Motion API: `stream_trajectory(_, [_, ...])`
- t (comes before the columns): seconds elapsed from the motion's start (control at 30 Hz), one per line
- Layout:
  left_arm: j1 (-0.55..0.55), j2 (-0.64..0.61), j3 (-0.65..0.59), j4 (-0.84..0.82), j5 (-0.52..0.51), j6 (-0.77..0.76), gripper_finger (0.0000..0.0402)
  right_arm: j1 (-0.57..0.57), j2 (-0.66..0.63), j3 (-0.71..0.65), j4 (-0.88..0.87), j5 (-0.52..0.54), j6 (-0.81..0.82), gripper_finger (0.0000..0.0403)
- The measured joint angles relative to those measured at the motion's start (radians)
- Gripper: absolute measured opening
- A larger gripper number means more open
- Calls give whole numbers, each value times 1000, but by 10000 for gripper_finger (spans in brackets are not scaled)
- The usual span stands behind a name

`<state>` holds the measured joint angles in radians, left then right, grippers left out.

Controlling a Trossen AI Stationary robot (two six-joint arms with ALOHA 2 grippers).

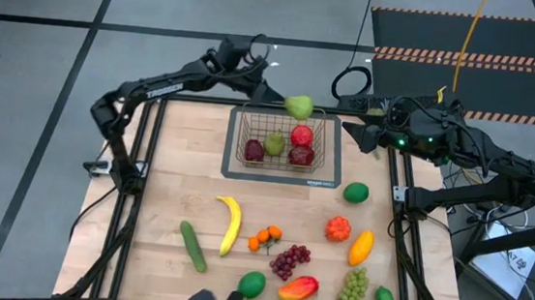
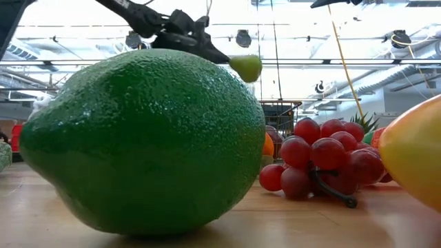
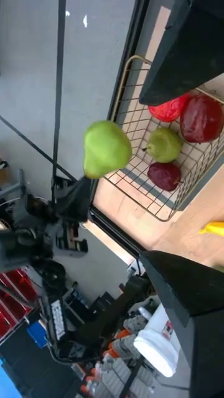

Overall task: Build produce basket
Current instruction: Put the green pear into the brown wire basket

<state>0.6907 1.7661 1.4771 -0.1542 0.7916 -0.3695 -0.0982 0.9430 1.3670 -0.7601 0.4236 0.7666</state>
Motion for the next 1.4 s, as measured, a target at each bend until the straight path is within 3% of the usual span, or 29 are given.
stream_trajectory(0.3, [1,-147,-441,482,-94,-284,4,0,0,0,0,49,-23,395])
stream_trajectory(0.47, [17,-151,-564,621,-139,-395,3,0,0,0,0,49,-25,395])
stream_trajectory(0.73, [57,-151,-616,625,-172,-396,3,0,0,0,1,45,-18,395])
stream_trajectory(0.93, [75,-151,-618,532,-179,-336,7,0,0,0,1,44,-17,395])
stream_trajectory(1.4, [36,-150,-618,422,-260,-199,22,0,0,0,0,44,-26,395])
